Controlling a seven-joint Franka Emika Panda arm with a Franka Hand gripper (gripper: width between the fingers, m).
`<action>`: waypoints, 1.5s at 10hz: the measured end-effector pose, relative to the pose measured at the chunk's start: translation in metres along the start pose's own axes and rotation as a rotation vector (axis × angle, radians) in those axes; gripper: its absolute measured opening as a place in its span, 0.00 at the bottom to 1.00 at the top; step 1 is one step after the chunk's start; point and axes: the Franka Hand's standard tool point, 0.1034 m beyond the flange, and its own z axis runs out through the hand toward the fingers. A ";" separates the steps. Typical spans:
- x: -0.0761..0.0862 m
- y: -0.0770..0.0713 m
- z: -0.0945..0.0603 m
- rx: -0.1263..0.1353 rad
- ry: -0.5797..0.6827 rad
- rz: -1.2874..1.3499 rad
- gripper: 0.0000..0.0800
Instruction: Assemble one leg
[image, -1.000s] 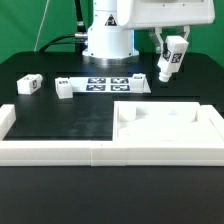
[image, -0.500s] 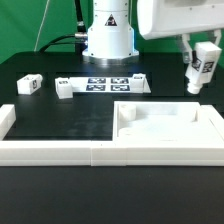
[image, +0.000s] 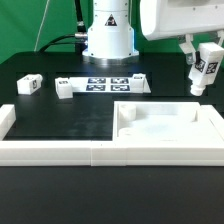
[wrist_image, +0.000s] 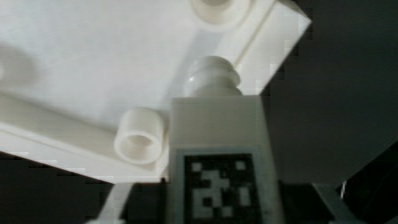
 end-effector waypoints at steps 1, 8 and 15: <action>-0.008 0.007 0.001 0.002 -0.019 0.014 0.36; 0.074 0.017 0.019 0.032 0.023 0.082 0.36; 0.073 0.029 0.028 0.031 0.019 0.051 0.36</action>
Offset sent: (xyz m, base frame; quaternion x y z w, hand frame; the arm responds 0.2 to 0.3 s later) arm 0.0528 -0.0022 0.0021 0.0695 -0.0265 0.0564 0.9956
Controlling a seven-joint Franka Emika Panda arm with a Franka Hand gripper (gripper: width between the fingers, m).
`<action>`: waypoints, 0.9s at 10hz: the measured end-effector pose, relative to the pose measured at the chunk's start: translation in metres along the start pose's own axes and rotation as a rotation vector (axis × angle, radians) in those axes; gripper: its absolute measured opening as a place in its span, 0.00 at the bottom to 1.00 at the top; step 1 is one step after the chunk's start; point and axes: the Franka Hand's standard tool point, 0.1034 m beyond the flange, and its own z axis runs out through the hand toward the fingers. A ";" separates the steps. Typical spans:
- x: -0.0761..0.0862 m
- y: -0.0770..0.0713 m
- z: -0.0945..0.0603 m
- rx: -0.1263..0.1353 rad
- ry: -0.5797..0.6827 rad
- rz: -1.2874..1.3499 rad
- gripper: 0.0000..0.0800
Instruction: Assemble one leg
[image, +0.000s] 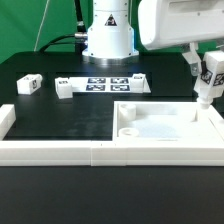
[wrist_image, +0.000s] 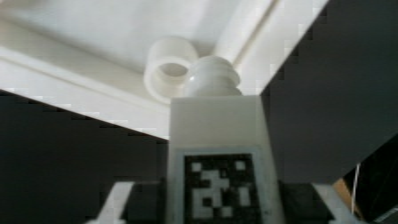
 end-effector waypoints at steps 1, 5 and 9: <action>0.007 0.010 0.005 -0.002 0.009 0.000 0.36; 0.017 0.020 0.022 0.005 0.015 0.010 0.36; 0.006 0.011 0.036 0.010 0.020 0.010 0.36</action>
Offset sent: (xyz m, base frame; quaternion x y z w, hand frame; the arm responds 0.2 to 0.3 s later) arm 0.0257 -0.0017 -0.0064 -0.0023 0.0046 0.0017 1.0000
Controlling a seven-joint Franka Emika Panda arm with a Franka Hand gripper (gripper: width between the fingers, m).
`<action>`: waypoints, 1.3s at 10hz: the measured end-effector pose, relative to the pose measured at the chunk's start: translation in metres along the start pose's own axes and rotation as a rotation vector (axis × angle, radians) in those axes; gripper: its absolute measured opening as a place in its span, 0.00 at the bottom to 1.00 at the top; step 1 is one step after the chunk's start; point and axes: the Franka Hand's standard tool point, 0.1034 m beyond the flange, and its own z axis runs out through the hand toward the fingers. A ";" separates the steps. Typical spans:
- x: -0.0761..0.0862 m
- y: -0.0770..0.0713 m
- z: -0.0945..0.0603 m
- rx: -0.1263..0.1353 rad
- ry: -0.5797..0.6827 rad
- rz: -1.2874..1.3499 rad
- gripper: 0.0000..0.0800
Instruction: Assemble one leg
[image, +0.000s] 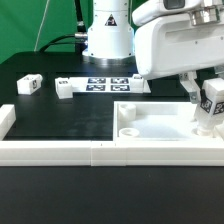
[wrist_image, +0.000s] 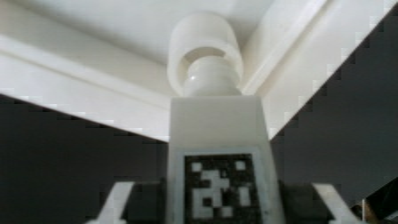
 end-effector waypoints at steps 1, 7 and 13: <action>-0.001 -0.001 0.001 -0.001 0.003 -0.001 0.36; -0.018 -0.007 0.004 -0.034 0.088 0.060 0.36; -0.017 -0.006 0.004 -0.050 0.135 0.062 0.36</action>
Offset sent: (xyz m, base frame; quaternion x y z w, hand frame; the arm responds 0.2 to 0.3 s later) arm -0.0080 -0.0037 -0.0074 -0.0110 0.0118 0.0027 0.9999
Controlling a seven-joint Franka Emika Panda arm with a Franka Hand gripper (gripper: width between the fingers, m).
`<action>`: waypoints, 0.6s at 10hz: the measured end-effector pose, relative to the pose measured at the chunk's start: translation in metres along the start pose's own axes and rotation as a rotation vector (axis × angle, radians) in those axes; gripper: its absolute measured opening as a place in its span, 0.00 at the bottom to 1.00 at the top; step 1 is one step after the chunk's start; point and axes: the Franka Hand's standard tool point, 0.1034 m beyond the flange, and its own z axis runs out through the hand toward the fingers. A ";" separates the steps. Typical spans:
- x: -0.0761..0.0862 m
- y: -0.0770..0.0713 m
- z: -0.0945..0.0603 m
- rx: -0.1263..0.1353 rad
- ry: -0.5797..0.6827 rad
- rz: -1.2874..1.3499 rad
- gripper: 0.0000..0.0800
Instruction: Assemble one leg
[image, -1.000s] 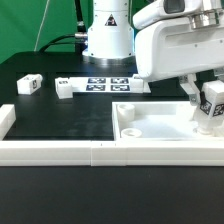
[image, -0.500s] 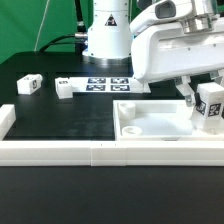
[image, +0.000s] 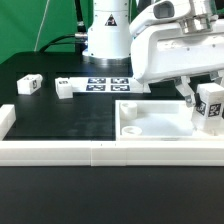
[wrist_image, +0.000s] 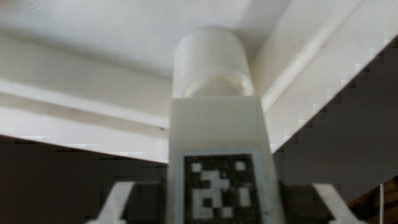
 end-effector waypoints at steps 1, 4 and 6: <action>0.000 0.000 0.000 0.000 0.000 0.000 0.36; 0.000 0.000 0.000 0.000 0.000 0.000 0.77; 0.000 0.000 0.000 0.000 0.000 0.000 0.80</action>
Offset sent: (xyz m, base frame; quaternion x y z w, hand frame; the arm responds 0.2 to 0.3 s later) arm 0.0000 0.0000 0.0000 0.0000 0.0000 0.0000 1.0000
